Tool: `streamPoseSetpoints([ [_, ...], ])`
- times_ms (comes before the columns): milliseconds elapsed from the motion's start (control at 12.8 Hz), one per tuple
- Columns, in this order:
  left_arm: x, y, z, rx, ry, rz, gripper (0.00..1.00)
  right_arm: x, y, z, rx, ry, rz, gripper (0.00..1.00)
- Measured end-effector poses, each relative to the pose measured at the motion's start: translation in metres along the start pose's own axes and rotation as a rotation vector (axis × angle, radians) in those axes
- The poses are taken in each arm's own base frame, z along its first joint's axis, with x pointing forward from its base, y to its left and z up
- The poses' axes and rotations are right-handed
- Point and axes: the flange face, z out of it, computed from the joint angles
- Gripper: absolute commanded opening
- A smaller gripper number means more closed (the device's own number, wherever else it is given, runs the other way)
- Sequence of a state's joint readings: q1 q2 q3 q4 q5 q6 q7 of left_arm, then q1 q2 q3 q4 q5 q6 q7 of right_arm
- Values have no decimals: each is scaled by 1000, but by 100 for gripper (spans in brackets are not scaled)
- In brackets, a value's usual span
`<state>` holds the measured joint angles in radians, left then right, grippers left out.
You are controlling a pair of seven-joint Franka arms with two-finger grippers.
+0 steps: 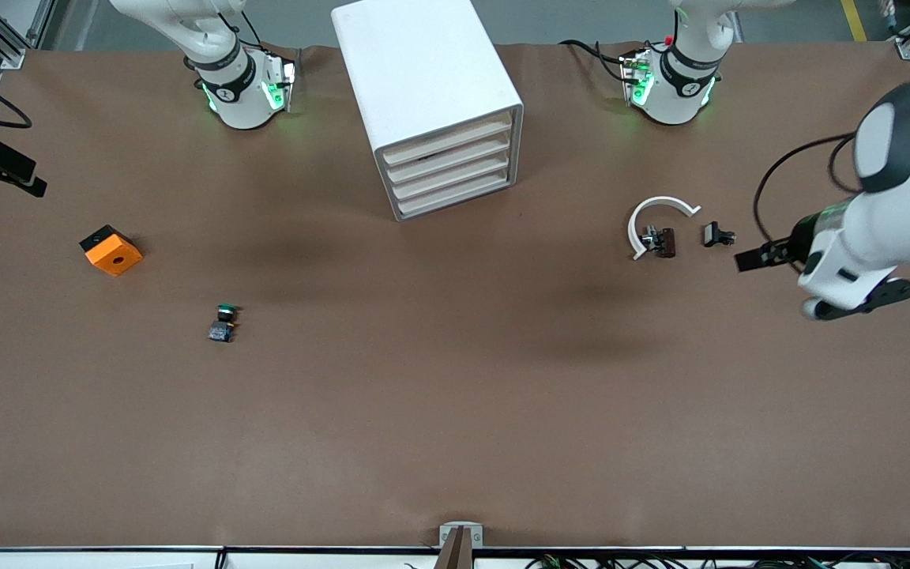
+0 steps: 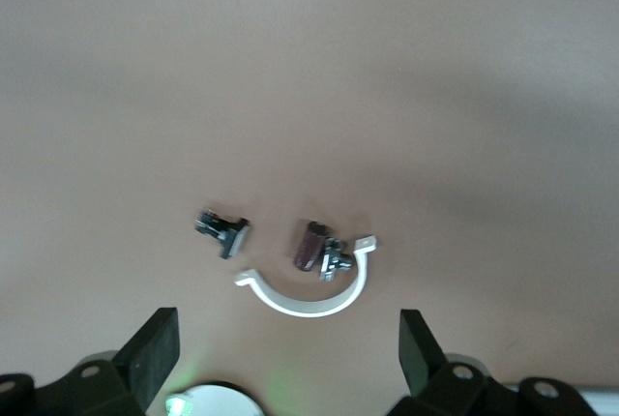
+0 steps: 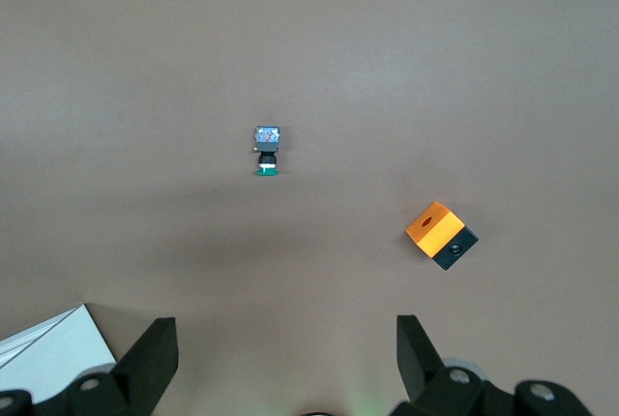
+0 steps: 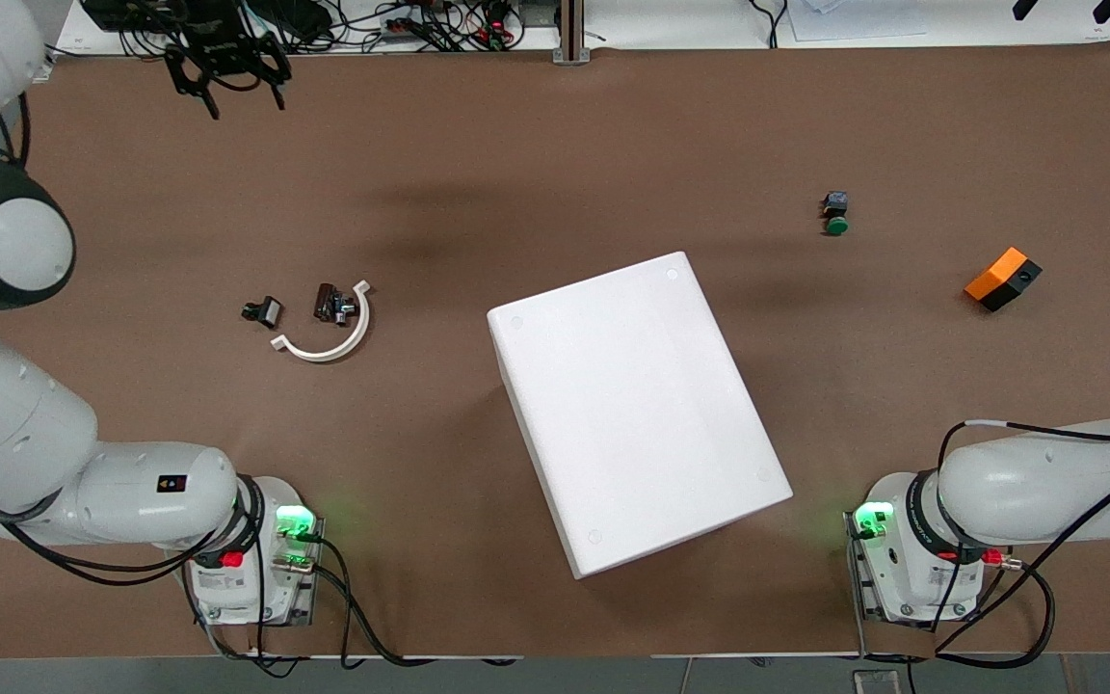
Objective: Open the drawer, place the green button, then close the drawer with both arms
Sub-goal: 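Reach the left gripper to the drawer while the right gripper reaches the button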
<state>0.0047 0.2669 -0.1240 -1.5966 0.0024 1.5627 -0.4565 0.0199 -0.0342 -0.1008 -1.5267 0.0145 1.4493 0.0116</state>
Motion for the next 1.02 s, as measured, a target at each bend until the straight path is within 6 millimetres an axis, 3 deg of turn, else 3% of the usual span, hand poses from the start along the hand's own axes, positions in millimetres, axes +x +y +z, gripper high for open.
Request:
streamPoseSetpoints([
  [235, 12, 25, 40, -16, -92, -223, 100, 0, -3, 1, 0, -2, -5, 100],
  [391, 13, 42, 60, -22, -152, -379, 100, 5, -18, 8, -3, -16, -31, 100],
  [704, -1, 106, 121, 65, -261, -658, 100, 14, -41, 25, -9, -41, -66, 100],
  [860, -12, 140, 154, 123, -318, -835, 100, 24, -46, 44, -15, -75, -71, 100],
  [1016, -20, 165, 181, 178, -396, -1072, 100, 39, -54, 75, -24, -129, -80, 100],
])
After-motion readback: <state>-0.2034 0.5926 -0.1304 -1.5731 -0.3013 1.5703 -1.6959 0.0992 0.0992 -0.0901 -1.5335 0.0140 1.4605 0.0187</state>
